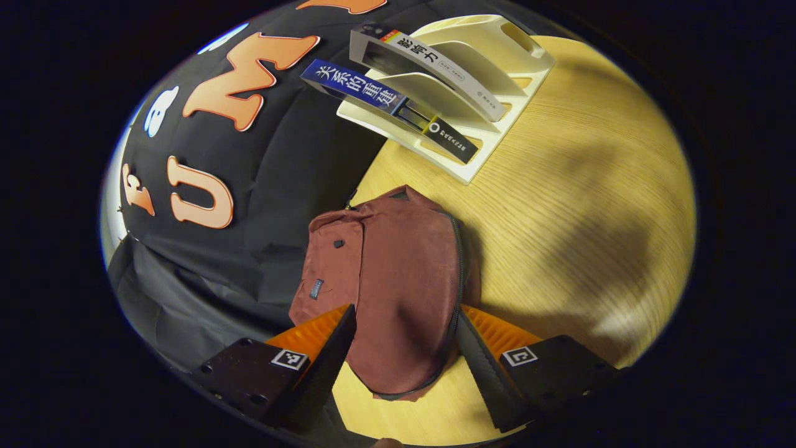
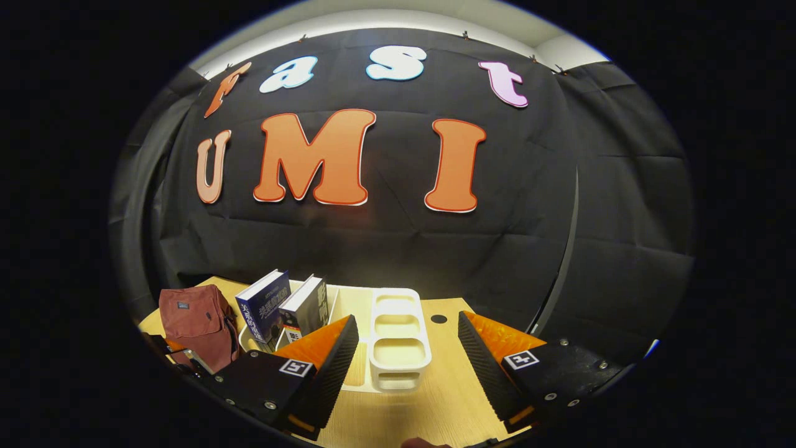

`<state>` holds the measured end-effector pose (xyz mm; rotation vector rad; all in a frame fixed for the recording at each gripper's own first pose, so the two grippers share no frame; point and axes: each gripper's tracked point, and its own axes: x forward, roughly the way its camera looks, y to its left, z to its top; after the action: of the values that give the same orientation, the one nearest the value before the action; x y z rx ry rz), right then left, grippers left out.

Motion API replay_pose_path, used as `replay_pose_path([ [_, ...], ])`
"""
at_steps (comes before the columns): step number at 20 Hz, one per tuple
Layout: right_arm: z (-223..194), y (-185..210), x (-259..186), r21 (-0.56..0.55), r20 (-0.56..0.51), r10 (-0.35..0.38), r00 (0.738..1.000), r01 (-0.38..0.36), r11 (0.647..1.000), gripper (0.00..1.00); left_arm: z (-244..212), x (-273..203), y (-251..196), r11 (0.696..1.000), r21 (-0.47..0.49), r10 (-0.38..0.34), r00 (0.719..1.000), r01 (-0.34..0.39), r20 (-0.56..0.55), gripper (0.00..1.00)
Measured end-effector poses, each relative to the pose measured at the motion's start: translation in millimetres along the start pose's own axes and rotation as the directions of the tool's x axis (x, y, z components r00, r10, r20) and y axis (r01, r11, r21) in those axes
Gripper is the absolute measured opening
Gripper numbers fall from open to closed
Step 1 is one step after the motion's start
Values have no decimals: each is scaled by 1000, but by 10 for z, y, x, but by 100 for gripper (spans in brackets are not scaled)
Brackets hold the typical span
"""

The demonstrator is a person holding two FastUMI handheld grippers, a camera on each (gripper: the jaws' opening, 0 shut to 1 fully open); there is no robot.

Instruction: Open the schoolbag, grab two books from the bookshelf and put them into the schoolbag.

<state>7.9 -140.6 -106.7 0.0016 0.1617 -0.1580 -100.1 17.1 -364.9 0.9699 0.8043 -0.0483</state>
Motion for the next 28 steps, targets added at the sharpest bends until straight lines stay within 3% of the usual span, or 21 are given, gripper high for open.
replay_pose_path([
  [12, 46, 84, 6, -55, 4, 14, 1000, -14, 998, 95, 237, 157, 350, 980, 31, 196, 979, -198, 51, 96],
  [15, 53, 88, 17, -55, 0, 11, 1000, -11, 998, 95, 170, 229, 442, 981, 0, 192, 981, -192, 25, 95],
  [20, 99, 183, 45, -58, 3, 19, 1000, -18, 998, 95, 154, 511, 398, 989, 30, 143, 990, -143, 5, 93],
  [25, 202, 230, 50, -74, 13, 11, 1000, -10, 997, 95, 190, 514, 476, 1000, -11, 12, 1000, -12, 3, 65],
  [28, 273, 238, 36, -62, 18, 0, 1000, 1, 998, 95, 249, 384, 715, 996, -64, -62, 997, 64, 35, 40],
])
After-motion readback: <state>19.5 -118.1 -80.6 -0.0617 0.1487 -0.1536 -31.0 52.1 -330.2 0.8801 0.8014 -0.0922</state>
